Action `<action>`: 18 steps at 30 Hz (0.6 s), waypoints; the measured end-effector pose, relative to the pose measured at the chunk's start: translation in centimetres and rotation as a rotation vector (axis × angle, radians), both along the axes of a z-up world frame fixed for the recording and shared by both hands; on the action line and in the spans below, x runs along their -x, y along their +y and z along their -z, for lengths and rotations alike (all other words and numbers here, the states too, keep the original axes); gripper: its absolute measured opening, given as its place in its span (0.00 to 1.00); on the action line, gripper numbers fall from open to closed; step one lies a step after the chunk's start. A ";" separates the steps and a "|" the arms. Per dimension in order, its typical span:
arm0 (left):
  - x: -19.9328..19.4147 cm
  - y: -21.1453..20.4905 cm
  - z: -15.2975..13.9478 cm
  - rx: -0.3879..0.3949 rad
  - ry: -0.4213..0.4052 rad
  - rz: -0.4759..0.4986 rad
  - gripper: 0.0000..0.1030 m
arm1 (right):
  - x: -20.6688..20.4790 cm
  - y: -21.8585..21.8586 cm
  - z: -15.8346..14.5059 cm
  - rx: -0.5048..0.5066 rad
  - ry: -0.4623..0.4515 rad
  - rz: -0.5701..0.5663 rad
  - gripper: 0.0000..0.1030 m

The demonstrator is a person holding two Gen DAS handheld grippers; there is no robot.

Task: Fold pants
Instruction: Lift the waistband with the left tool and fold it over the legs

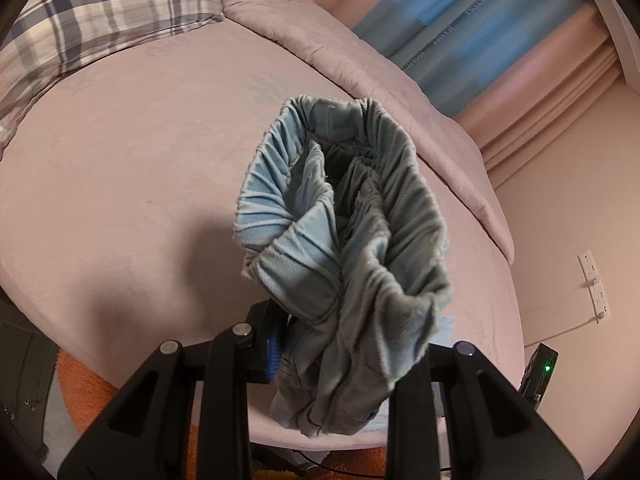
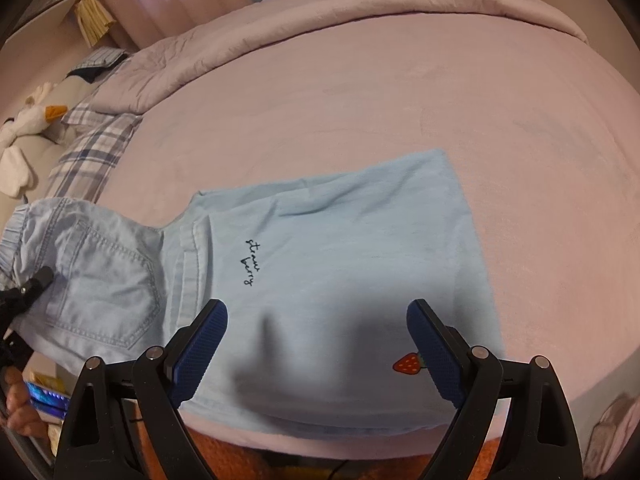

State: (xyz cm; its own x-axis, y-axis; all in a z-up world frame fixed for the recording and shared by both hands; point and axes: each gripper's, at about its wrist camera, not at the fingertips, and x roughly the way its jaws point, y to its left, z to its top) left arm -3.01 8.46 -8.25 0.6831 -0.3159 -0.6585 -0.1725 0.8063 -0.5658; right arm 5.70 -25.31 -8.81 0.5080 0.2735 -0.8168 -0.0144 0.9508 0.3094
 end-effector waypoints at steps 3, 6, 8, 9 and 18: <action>-0.3 -0.2 0.1 -0.010 -0.001 0.010 0.26 | 0.0 -0.5 0.0 -0.007 0.000 0.012 0.88; -0.6 -0.2 0.4 -0.004 0.003 0.020 0.26 | 0.0 -0.7 0.1 -0.002 0.002 0.017 0.88; -1.0 -0.2 0.4 0.000 0.004 0.030 0.26 | 0.1 -0.7 0.2 -0.002 0.004 0.019 0.88; -1.2 -0.2 0.4 0.002 0.004 0.033 0.26 | 0.1 -0.8 0.2 -0.003 0.006 0.020 0.88; -2.5 -0.9 0.5 0.005 0.002 0.083 0.26 | 0.1 -1.5 0.4 -0.006 0.013 0.031 0.88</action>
State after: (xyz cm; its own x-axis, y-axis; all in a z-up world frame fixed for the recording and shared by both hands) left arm -0.50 7.57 -8.76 0.6533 -0.3751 -0.6577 -0.1058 0.8149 -0.5698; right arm 5.58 -26.80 -9.20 0.5058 0.2624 -0.8218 0.0193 0.9489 0.3149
